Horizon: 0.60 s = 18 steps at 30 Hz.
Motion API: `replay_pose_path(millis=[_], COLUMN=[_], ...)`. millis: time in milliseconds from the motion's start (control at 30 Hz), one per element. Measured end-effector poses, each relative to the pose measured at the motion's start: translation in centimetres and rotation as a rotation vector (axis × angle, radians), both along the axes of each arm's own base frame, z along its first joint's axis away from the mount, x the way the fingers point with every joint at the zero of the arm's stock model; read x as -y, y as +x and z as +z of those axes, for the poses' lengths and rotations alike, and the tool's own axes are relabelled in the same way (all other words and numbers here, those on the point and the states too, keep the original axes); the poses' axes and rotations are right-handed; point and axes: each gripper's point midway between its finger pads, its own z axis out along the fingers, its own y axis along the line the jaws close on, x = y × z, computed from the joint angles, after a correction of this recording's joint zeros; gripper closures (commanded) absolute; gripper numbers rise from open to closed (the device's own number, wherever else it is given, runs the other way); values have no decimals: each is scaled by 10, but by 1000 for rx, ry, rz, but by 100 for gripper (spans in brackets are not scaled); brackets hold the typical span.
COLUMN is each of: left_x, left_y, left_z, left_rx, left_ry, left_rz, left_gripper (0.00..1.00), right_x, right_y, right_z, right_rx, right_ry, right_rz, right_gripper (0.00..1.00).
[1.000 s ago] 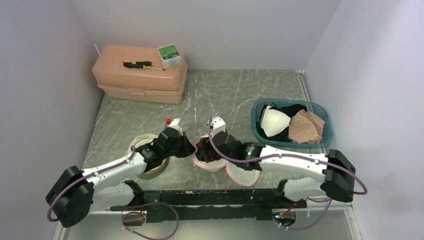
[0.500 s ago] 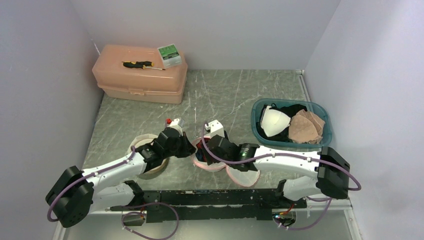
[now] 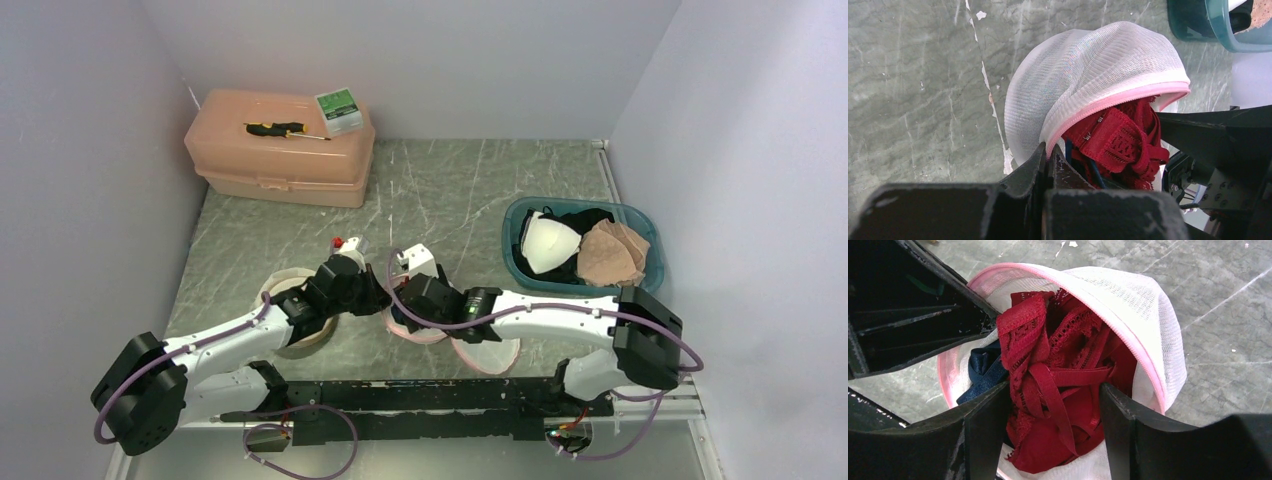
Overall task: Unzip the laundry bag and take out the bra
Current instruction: Pick up the bra from the laundry bag.
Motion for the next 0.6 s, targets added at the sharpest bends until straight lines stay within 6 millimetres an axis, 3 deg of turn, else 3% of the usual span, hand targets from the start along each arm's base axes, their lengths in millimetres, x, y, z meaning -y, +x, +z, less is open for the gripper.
replay_pose_path(millis=[267,467,600], left_x=[1,1,1], left_y=[-1,-1,-1], left_z=[0,1,1], left_rx=[-3,-1,-2], left_ry=[-3,-5,-4], left_rz=[-5,-5,-5], left_gripper=[97,97,97], right_x=[0,8,10], right_y=[4,11,13], right_z=[-15,-14,-1], right_rx=[5,40,63], right_ry=[-59,-87,-67], right_rz=[-16,-52,-54], right_gripper=[69,95,100])
